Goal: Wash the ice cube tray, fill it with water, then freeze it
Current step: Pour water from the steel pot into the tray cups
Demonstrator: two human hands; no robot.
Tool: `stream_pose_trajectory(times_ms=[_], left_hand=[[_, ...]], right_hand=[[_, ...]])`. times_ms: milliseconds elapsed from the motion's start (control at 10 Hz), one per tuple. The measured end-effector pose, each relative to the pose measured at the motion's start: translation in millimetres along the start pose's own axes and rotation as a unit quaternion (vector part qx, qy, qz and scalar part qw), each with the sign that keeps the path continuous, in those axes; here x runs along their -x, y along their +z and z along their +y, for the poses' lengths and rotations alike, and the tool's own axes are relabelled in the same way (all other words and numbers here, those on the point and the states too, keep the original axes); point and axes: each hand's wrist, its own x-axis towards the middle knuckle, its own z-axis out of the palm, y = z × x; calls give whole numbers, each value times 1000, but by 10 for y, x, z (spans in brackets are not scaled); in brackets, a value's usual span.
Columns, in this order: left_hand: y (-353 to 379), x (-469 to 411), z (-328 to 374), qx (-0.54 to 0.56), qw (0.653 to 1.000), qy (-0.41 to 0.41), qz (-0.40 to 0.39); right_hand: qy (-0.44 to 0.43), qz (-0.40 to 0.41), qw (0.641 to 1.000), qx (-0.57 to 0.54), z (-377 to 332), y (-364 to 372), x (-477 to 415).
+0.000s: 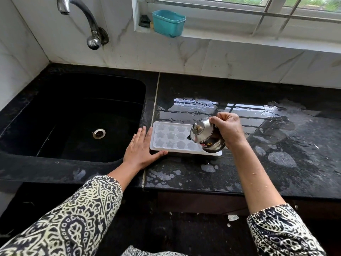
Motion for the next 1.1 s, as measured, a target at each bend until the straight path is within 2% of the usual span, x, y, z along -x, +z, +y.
stream_pose_trajectory(times_ms=[1100], left_hand=[[-31, 13, 17, 1, 1000, 2, 2]], right_hand=[[-16, 4, 999, 32, -30, 45, -37]])
